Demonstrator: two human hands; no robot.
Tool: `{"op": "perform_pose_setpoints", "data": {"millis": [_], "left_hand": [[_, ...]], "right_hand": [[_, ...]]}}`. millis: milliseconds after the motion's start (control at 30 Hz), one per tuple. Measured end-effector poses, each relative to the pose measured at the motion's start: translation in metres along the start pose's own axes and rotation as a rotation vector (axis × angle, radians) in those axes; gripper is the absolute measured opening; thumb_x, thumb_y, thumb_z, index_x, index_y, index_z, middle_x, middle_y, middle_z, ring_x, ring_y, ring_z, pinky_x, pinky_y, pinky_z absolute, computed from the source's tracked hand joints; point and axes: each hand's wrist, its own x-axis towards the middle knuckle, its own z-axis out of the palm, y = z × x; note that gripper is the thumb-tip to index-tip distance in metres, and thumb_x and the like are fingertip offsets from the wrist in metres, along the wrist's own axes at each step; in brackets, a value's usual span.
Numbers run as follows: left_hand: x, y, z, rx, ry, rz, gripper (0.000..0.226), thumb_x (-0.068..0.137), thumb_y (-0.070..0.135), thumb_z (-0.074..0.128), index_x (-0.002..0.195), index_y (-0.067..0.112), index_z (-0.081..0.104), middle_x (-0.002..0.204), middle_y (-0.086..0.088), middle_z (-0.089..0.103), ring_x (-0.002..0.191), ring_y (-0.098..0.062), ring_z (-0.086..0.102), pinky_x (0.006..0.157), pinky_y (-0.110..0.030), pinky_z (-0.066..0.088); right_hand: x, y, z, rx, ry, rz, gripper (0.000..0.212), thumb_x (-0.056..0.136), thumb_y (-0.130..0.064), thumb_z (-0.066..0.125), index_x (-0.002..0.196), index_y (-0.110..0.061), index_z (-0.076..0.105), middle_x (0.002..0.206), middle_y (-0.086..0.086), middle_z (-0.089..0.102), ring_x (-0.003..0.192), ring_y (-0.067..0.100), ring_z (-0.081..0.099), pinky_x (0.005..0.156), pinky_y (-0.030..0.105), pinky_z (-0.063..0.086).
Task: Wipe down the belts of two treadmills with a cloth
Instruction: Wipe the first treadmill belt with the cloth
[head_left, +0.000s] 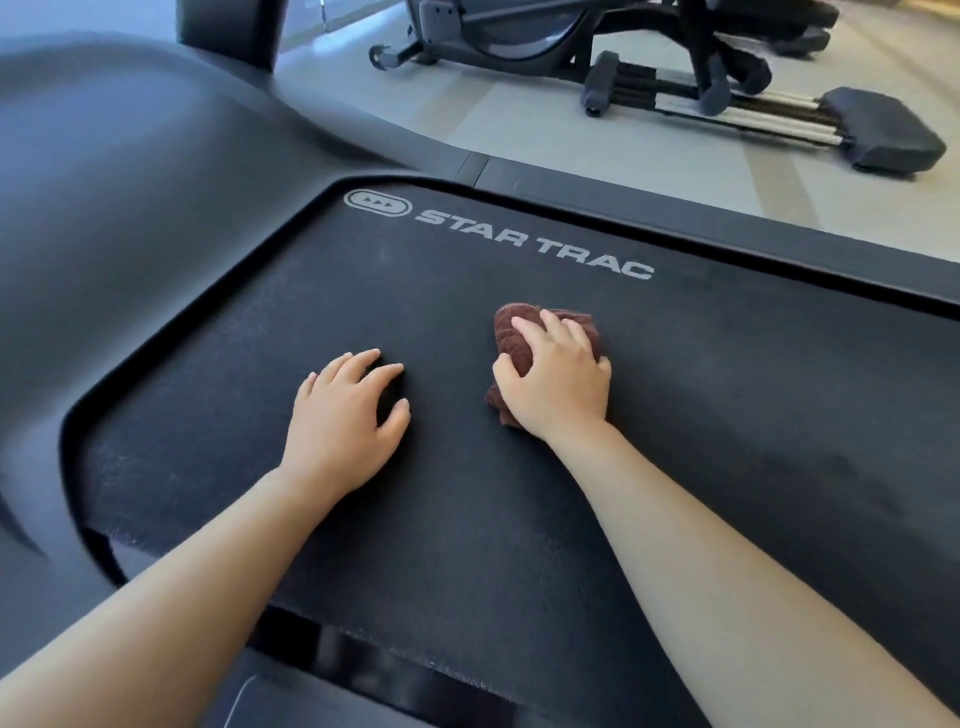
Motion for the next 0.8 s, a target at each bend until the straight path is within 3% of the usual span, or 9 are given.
{"op": "perform_pose_setpoints", "data": {"millis": [200, 333, 600, 800], "left_hand": [[0.006, 0.033, 0.006, -0.007, -0.077, 0.08, 0.043, 0.091, 0.038, 0.046, 0.134, 0.03, 0.047, 0.146, 0.006, 0.038, 0.137, -0.016, 0.026, 0.111, -0.05, 0.019], [0.043, 0.047, 0.014, 0.014, -0.112, 0.189, 0.047, 0.091, 0.039, 0.046, 0.136, 0.029, 0.044, 0.147, 0.004, 0.036, 0.137, -0.018, 0.028, 0.111, -0.048, 0.023], [0.138, 0.046, 0.029, 0.095, -0.098, 0.274, 0.042, 0.089, 0.038, 0.047, 0.128, 0.024, 0.049, 0.137, 0.003, 0.044, 0.127, -0.021, 0.041, 0.102, -0.04, 0.034], [0.173, 0.027, 0.043, -0.012, 0.025, 0.179, 0.038, 0.086, 0.039, 0.047, 0.122, 0.027, 0.051, 0.131, 0.008, 0.045, 0.125, -0.019, 0.04, 0.104, -0.039, 0.025]], "right_hand": [[-0.067, 0.02, -0.011, -0.029, -0.006, -0.014, 0.051, 0.088, -0.049, 0.042, 0.137, -0.038, 0.042, 0.154, -0.008, 0.027, 0.142, 0.014, 0.015, 0.107, 0.054, 0.021], [-0.065, 0.026, -0.013, 0.009, 0.045, -0.013, 0.052, 0.084, -0.052, 0.036, 0.133, -0.039, 0.048, 0.151, -0.01, 0.034, 0.141, 0.013, 0.022, 0.109, 0.051, 0.024], [0.05, 0.034, 0.0, 0.036, 0.098, 0.032, 0.045, 0.086, -0.048, 0.046, 0.13, -0.037, 0.052, 0.148, -0.007, 0.039, 0.138, 0.015, 0.026, 0.11, 0.049, 0.024], [0.133, 0.033, 0.014, 0.059, 0.147, 0.01, 0.045, 0.084, -0.049, 0.046, 0.126, -0.036, 0.056, 0.141, -0.007, 0.046, 0.133, 0.018, 0.033, 0.107, 0.05, 0.029]]}}
